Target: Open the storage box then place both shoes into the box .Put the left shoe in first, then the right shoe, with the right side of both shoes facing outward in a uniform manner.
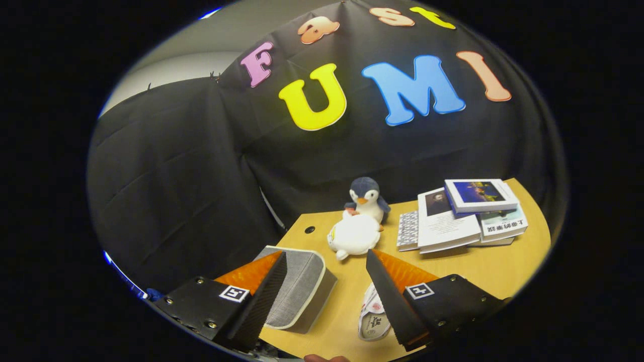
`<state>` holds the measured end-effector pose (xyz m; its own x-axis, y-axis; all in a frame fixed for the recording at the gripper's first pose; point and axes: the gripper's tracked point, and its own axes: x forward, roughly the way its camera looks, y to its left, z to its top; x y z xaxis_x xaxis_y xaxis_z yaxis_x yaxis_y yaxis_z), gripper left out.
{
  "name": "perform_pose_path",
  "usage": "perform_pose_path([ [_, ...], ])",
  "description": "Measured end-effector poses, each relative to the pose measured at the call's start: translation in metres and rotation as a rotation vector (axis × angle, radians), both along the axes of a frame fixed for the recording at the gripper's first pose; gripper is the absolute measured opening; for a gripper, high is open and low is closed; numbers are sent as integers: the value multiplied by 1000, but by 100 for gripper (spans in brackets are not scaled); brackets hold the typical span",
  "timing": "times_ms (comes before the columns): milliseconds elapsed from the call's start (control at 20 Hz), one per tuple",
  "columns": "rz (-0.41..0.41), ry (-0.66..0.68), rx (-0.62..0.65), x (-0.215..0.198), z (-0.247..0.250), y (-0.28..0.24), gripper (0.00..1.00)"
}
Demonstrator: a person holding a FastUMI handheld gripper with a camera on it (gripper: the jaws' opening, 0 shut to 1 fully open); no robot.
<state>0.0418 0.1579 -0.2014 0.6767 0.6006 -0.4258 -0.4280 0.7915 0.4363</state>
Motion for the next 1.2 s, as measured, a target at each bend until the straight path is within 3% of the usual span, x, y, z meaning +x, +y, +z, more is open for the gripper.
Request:
perform_pose_path([
  [200,102,193,93,-17,-42,34,97],
  [450,137,447,231,-35,-89,57,97],
  [700,142,578,310,-38,-119,76,97],
  [1000,160,645,362,-34,-142,101,97],
  [1200,137,775,503,-35,-149,116,97],
])
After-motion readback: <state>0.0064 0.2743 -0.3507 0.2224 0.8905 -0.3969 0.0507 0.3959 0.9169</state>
